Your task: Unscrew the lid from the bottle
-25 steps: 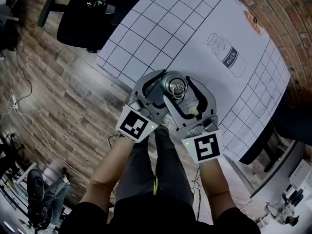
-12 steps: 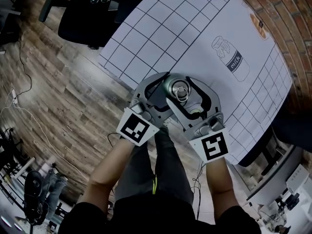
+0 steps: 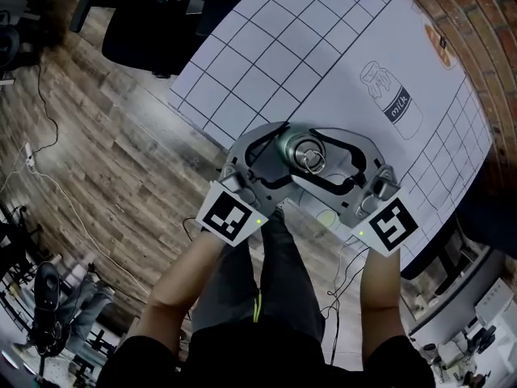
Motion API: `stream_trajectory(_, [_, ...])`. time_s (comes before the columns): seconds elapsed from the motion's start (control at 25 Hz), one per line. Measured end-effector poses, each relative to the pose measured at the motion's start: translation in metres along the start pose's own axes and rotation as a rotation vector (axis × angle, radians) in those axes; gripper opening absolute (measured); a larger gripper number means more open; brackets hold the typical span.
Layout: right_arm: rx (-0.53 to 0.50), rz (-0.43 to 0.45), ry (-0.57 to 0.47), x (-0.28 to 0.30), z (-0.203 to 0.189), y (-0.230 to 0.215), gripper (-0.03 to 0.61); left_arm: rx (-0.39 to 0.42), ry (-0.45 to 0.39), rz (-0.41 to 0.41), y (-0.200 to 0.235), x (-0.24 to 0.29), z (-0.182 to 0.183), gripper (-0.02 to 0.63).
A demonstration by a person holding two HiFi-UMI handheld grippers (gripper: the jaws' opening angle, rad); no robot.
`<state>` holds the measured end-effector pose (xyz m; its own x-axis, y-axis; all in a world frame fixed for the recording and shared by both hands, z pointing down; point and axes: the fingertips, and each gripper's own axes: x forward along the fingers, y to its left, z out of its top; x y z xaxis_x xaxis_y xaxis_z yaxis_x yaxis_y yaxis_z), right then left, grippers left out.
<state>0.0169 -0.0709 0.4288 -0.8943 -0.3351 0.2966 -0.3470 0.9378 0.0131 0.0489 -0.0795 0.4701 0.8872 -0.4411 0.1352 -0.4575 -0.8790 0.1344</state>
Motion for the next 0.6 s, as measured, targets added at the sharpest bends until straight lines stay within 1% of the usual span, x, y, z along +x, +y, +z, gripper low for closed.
stream_trajectory(0.16, [-0.002,-0.014,-0.008,0.001,0.001,-0.001,0.259,0.006,-0.004,0.0,0.0,0.0,0.0,0.339])
stream_trajectory(0.28, [0.0,-0.044,-0.007,0.0,0.001,-0.003,0.269,-0.003,-0.006,0.003,0.001,0.0,0.0,0.339])
stream_trajectory(0.44, [0.036,-0.087,-0.021,-0.006,0.0,-0.003,0.283,-0.007,-0.008,0.006,0.001,0.0,-0.001,0.339])
stream_trajectory(0.52, [0.074,-0.146,-0.048,-0.008,0.001,-0.003,0.287,-0.004,-0.01,0.006,0.001,0.001,0.0,0.339])
stream_trajectory(0.6, [0.126,-0.267,-0.096,-0.01,0.004,-0.005,0.288,-0.007,-0.008,0.008,0.001,0.001,0.0,0.339])
